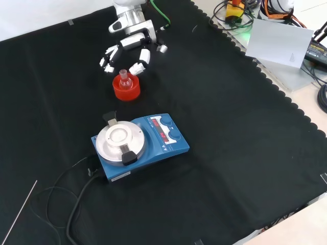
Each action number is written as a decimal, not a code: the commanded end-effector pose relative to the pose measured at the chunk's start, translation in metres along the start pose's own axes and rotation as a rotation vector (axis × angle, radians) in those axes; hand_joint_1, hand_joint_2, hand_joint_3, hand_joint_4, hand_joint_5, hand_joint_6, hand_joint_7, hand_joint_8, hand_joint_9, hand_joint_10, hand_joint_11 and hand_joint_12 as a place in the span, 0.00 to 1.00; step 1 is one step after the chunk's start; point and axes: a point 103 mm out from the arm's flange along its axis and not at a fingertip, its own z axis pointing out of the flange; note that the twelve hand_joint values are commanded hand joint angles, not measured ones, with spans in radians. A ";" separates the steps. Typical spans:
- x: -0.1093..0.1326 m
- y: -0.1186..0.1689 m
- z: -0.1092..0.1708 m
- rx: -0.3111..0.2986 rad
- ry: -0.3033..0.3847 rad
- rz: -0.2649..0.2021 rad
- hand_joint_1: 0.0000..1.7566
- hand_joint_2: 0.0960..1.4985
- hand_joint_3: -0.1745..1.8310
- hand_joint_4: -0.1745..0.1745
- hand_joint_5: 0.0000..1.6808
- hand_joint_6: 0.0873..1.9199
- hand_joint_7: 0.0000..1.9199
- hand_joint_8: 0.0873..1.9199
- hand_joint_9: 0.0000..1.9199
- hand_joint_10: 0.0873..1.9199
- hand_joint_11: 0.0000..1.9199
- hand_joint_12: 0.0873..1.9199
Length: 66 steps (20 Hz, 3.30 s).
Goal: Pick up the round-bottom flask.
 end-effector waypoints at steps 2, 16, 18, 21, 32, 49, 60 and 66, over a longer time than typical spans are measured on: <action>-0.001 0.001 0.006 -0.006 0.016 -0.003 0.53 0.34 0.50 0.47 0.38 0.00 0.09 0.24 0.14 0.28 0.00 0.55; -0.008 0.005 0.004 -0.016 0.038 -0.001 0.53 0.35 0.49 0.48 0.42 0.07 0.10 0.22 0.16 0.26 0.00 0.56; -0.005 0.005 0.009 -0.014 0.028 -0.004 0.53 0.35 0.49 0.48 0.38 0.17 0.10 0.21 0.16 0.26 0.00 0.56; -0.004 0.005 0.011 -0.016 0.017 -0.003 0.53 0.35 0.49 0.48 0.35 0.26 0.10 0.21 0.16 0.26 0.00 0.56; -0.005 0.007 0.013 -0.006 0.018 -0.007 0.53 0.35 0.49 0.48 0.34 0.28 0.11 0.21 0.16 0.26 0.00 0.56; -0.003 0.009 0.018 -0.026 0.010 -0.003 0.53 0.37 0.49 0.49 0.35 0.35 0.11 0.22 0.17 0.26 0.00 0.56; -0.002 0.010 0.012 -0.094 -0.004 0.005 0.55 0.56 0.32 0.84 0.52 0.49 0.16 0.24 0.21 0.27 0.00 0.62; 0.003 0.010 0.010 -0.124 -0.014 0.004 0.58 0.69 0.14 1.00 0.58 0.52 0.19 0.25 0.26 0.26 0.00 0.67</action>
